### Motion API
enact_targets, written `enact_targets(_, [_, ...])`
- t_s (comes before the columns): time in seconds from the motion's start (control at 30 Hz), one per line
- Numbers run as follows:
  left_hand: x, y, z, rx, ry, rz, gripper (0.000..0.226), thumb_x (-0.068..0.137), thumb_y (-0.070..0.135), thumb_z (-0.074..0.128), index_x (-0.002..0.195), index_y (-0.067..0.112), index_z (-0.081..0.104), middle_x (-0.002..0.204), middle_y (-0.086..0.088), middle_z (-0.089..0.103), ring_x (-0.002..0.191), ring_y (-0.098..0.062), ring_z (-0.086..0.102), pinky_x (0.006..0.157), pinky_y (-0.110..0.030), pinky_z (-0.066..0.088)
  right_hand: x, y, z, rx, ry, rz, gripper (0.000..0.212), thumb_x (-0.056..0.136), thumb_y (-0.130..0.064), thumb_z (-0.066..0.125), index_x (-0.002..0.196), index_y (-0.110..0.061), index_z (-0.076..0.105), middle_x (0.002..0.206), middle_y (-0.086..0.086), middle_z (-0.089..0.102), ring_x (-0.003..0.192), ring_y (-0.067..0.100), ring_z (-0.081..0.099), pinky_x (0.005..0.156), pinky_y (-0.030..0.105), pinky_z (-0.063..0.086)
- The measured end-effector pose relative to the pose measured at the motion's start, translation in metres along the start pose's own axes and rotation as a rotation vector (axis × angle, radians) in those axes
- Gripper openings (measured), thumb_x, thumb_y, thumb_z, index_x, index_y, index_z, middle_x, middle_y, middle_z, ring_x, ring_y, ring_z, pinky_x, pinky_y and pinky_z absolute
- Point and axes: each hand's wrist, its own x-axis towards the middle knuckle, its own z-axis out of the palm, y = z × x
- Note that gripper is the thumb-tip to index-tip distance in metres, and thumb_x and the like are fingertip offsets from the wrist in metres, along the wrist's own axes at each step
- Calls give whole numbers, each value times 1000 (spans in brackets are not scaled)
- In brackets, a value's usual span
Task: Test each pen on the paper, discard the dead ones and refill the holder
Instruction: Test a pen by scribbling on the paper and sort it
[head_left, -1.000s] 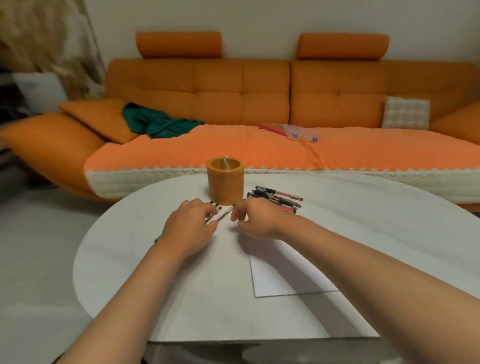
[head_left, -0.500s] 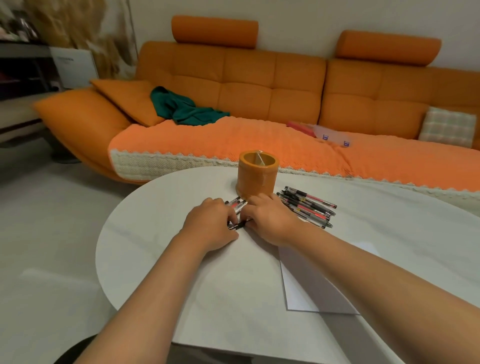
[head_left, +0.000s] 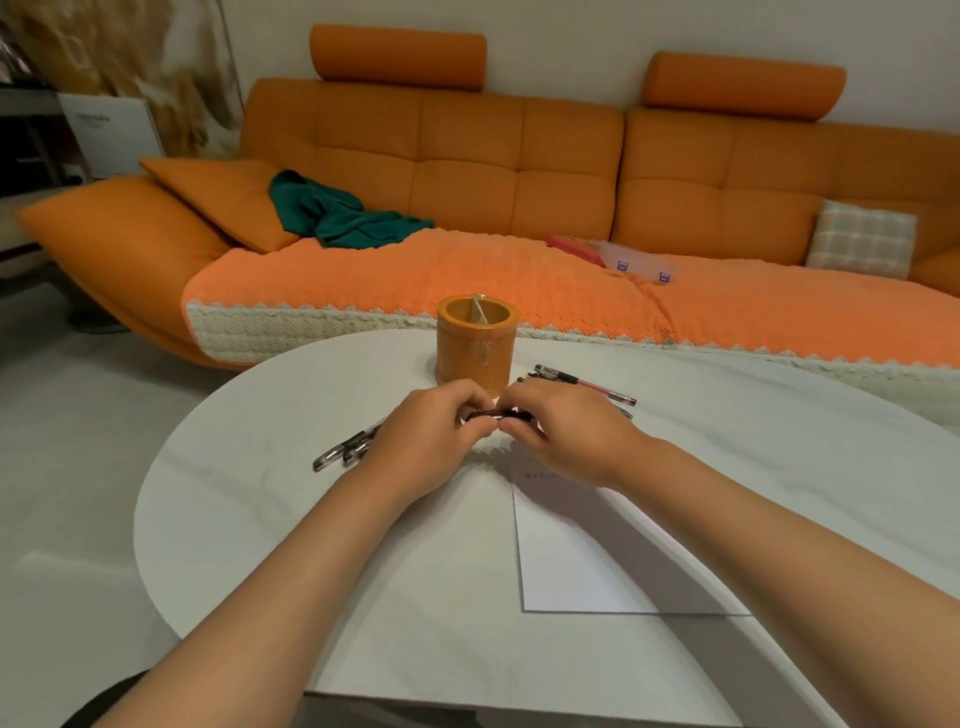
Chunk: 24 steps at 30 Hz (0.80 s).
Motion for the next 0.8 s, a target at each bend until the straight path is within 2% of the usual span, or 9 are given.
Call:
enact_targets(0.13, [6, 9, 13, -107, -49, 3, 9, 89, 32, 71, 94, 40, 71, 86, 20, 69, 77, -1, 60, 74, -30, 52, -17, 17, -6, -6, 7, 44, 18, 101, -38, 51, 106, -25, 61, 95, -9, 62, 82, 15, 55, 67, 38, 47])
enact_targets(0.23, [16, 18, 21, -150, -96, -21, 14, 88, 26, 73, 97, 36, 76, 87, 17, 73, 80, -1, 64, 77, -29, 53, -30, 25, -8, 0, -4, 95, 15, 101, -33, 50, 104, -24, 60, 93, -10, 60, 80, 14, 52, 68, 37, 46])
enact_targets(0.37, [26, 34, 35, -174, -78, 43, 10, 85, 22, 77, 93, 26, 76, 82, 13, 73, 77, 2, 65, 70, -13, 50, -41, 37, -10, 34, -11, 191, 22, 101, -38, 44, 89, -26, 58, 76, -8, 59, 70, 15, 54, 64, 40, 46])
enact_targets(0.43, [27, 34, 43, -194, -82, 58, 9, 84, 20, 77, 91, 26, 77, 80, 12, 73, 74, -1, 64, 67, -14, 50, -45, 45, -9, 41, -32, 183, 25, 101, -37, 45, 84, -23, 56, 72, -7, 57, 69, 15, 51, 63, 40, 44])
enact_targets(0.57, [31, 29, 54, -150, -153, 47, 7, 83, 20, 79, 87, 25, 76, 79, 9, 73, 75, -6, 66, 72, -24, 53, -50, 53, 1, 54, -65, 155, 20, 102, -36, 45, 94, -26, 60, 83, -7, 62, 78, 18, 55, 67, 40, 46])
enact_targets(0.8, [33, 21, 51, -139, -168, 57, 11, 82, 18, 79, 83, 28, 74, 77, 13, 72, 73, -1, 65, 68, -18, 52, -47, 56, 4, -96, -63, 150, 26, 102, -51, 37, 105, -37, 59, 87, -10, 69, 81, 18, 60, 61, 34, 44])
